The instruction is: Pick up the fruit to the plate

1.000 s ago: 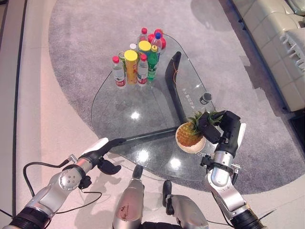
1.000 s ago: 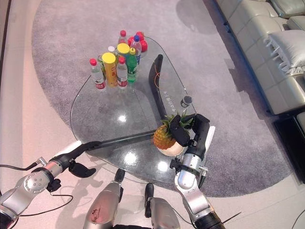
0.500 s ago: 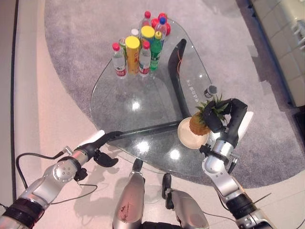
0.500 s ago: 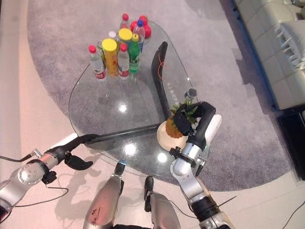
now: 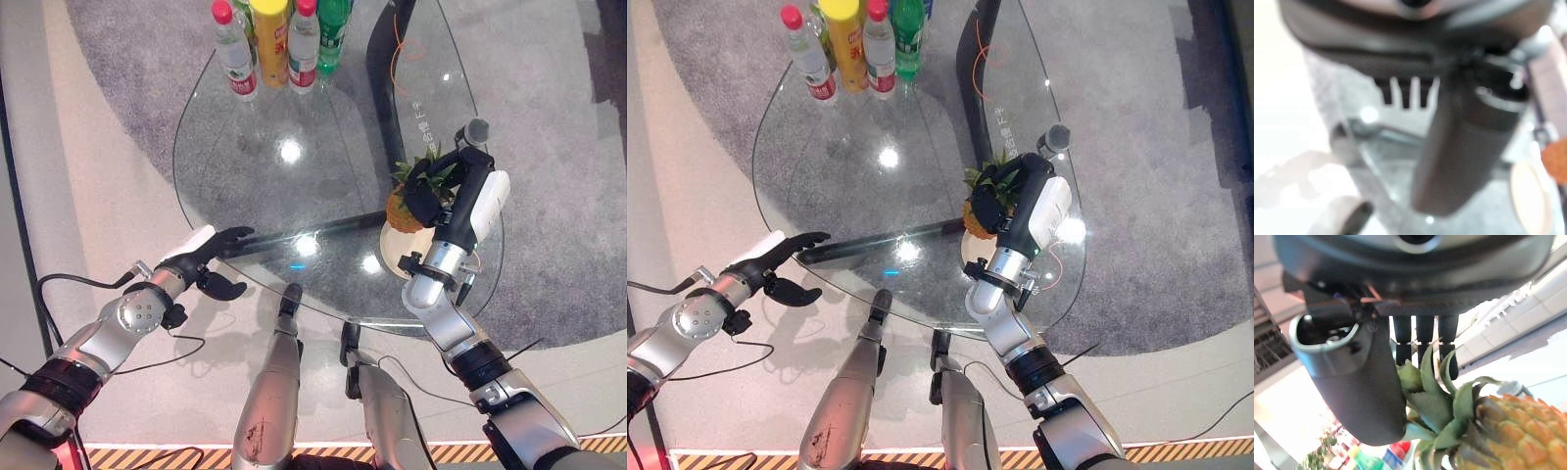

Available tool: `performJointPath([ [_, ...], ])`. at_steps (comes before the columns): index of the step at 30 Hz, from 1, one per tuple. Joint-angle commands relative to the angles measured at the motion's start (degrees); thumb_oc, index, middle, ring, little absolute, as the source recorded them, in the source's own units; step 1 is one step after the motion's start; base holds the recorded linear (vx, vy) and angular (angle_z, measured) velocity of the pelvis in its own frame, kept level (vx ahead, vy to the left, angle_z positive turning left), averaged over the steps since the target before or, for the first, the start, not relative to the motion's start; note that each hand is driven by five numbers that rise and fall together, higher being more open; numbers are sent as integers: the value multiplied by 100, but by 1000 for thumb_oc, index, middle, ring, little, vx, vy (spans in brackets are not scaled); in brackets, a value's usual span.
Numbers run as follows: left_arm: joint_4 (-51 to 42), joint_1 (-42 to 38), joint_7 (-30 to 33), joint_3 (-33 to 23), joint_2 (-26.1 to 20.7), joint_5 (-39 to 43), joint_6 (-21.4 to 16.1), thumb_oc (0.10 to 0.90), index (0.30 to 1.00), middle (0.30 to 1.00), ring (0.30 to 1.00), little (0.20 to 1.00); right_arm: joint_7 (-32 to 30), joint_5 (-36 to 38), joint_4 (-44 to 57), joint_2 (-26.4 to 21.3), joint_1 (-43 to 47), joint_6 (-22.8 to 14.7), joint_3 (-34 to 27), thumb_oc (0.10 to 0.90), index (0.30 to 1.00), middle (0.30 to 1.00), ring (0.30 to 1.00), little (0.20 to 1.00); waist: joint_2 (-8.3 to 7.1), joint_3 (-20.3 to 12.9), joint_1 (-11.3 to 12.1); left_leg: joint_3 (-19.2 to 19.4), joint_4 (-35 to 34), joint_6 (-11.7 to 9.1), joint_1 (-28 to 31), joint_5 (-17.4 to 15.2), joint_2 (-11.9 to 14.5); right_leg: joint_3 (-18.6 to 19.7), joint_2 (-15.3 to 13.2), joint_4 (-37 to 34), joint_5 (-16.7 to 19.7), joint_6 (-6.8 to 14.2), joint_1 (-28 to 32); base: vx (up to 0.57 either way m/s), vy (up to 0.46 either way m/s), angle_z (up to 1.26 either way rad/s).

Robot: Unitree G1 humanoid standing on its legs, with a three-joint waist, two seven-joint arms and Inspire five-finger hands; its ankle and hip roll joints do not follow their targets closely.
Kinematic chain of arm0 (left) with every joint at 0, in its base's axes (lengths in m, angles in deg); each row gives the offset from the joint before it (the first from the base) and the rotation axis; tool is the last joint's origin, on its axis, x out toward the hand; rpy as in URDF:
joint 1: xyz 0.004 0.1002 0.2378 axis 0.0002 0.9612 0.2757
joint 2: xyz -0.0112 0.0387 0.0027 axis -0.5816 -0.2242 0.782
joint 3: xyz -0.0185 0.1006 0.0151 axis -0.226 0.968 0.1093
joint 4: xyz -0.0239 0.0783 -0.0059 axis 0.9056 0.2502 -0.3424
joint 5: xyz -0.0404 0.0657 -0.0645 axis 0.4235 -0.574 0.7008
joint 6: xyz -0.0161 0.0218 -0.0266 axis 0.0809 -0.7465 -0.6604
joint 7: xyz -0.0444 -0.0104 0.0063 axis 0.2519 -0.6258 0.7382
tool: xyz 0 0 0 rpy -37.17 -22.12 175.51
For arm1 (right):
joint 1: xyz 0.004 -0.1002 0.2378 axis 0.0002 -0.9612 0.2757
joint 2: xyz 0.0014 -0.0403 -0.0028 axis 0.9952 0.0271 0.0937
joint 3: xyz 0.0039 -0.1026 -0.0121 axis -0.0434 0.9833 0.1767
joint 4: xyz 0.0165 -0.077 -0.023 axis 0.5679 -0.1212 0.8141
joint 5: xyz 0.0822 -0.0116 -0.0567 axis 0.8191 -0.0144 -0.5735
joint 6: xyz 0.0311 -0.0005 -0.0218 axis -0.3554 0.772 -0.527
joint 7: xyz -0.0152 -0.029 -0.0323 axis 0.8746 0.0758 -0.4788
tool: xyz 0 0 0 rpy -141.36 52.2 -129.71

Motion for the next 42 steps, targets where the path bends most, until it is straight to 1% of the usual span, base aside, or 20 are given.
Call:
performJointPath([
  [1, -141, -430, 460, -108, 328, 148, -400, 800, 900, 900, 900, 900, -645, -525, 562, -551, 764, -255, -119, 100, 300, 300, 300, 200, 258, -147, -160, 167, 168, 386, 362, -837, -524, -259, 176, -25, 417, 463, -425, -88, 50, 0],
  [5, -83, -669, 730, -7, 611, 15, -330, 800, 900, 900, 900, 900, -559, -444, 385, -727, 965, -223, -85, 100, 300, 300, 300, 200, 302, -147, -235, 147, 219, 354, 37, -869, -546, -224, 141, -44, 430, 409, -739, -116, 82, 1],
  [8, -120, -768, 905, 5, 768, -62, -273, 800, 900, 900, 900, 900, -641, -400, 294, -897, 1032, -289, -68, 100, 300, 300, 300, 200, 338, -147, -301, 158, 248, 359, -174, -896, -563, -183, 113, -65, 431, 373, -942, -78, 58, 0],
  [12, -320, -740, 1062, -9, 835, -119, -127, 800, 900, 900, 900, 900, -757, -348, 432, -1040, 967, -353, -108, 100, 300, 300, 300, 200, 355, -147, -369, 169, 343, 369, -366, -939, -576, -141, 107, -29, 422, 359, -1121, -50, 37, -3],
  [15, -527, -654, 1206, -48, 899, -170, -12, 800, 900, 900, 900, 900, -770, -404, 753, -1193, 853, -377, -201, 100, 300, 300, 300, 200, 372, -147, -444, 186, 381, 394, -466, -955, -597, -80, 108, -29, 427, 338, -1225, -36, 35, -3],
  [23, -892, -315, 1343, -225, 1075, -403, 162, 800, 900, 900, 900, 900, -690, -591, 1480, -1457, 497, -411, -449, 100, 300, 300, 300, 200, 395, -147, -568, 287, 467, 430, -505, -982, -593, 17, 90, 2, 435, 311, -1276, -24, 9, -9],
  [28, -991, -178, 1352, -287, 1164, -520, 201, 800, 900, 900, 900, 900, -604, -641, 1769, -1483, 328, -462, -545, 100, 300, 300, 300, 200, 411, -147, -614, 332, 502, 432, -502, -980, -587, 42, 78, 17, 445, 302, -1279, -11, -5, -5],
  [36, -1065, -23, 1376, -346, 1400, -678, 221, 800, 900, 900, 900, 900, -265, -806, 2180, -1456, 27, -671, -607, 100, 300, 300, 300, 200, 462, -147, -696, 407, 507, 424, -475, -913, -583, 49, 50, 49, 473, 265, -1284, -6, 3, -4],
  [42, -1010, 6, 1449, -305, 1537, -775, 190, 800, 900, 900, 900, 900, -51, -817, 2357, -1465, -100, -650, -543, 100, 300, 300, 300, 200, 482, -147, -725, 460, 473, 414, -470, -845, -586, 1, 31, 73, 491, 244, -1313, -6, 3, -3],
])
